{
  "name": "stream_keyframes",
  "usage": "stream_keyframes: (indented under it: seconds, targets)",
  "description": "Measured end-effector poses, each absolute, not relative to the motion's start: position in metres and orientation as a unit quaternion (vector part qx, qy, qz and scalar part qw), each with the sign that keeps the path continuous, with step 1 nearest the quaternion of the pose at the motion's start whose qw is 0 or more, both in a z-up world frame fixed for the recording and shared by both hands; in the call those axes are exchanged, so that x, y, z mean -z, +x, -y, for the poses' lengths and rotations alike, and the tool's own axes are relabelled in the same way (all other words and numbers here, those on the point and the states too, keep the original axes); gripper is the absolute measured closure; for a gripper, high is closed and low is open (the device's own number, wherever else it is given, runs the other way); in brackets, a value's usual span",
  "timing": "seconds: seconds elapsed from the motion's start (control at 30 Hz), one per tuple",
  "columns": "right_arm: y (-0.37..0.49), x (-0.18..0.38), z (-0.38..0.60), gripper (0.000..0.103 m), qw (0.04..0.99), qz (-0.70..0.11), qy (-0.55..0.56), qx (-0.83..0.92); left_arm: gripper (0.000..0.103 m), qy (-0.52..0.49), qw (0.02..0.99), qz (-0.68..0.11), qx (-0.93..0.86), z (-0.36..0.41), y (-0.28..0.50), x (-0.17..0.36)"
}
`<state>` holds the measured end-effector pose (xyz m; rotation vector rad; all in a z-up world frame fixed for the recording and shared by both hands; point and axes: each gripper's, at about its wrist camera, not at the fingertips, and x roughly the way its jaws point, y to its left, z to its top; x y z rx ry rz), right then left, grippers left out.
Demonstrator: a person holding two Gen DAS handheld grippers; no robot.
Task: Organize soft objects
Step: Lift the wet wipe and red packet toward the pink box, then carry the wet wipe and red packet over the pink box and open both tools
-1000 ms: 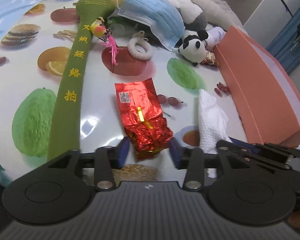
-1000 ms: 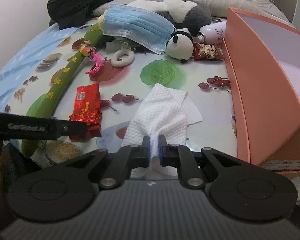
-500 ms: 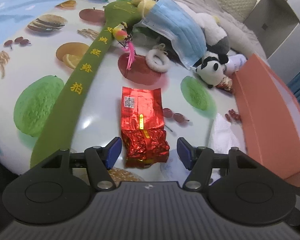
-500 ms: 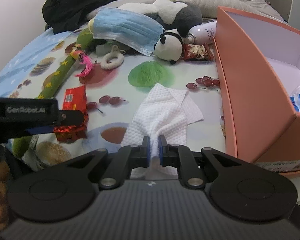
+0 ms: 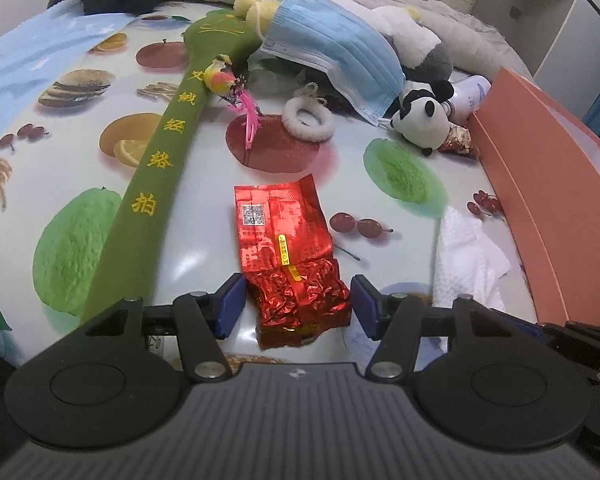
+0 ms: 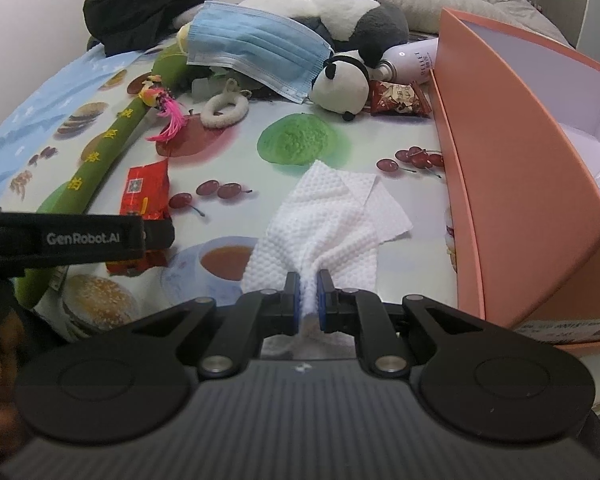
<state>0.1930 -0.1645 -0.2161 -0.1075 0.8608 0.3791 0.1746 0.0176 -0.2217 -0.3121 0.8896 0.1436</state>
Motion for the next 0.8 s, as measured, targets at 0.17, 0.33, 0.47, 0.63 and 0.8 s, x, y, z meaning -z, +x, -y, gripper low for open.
stream_keyframes:
  seconds: [0.17, 0.33, 0.47, 0.63, 0.8]
  targets:
    - [0.192, 0.210, 0.165, 0.090, 0.892, -0.412, -0.047, -0.179, 0.043, -0.158, 0.888, -0.428, -0.056, -0.024, 0.172, 0.219]
    - [0.192, 0.197, 0.166, 0.090, 0.897, -0.402, -0.042, -0.178, 0.045, -0.164, 0.888, -0.427, -0.043, -0.028, 0.172, 0.213]
    - [0.194, 0.186, 0.168, 0.090, 0.902, -0.394, -0.036, -0.175, 0.045, -0.168, 0.891, -0.421, -0.027, -0.029, 0.172, 0.203]
    - [0.196, 0.164, 0.171, 0.090, 0.910, -0.374, -0.035, -0.175, 0.045, -0.168, 0.895, -0.413, -0.011, -0.028, 0.177, 0.181]
    - [0.200, 0.134, 0.178, 0.090, 0.919, -0.351, -0.026, -0.176, 0.045, -0.163, 0.902, -0.400, 0.013, -0.023, 0.185, 0.149]
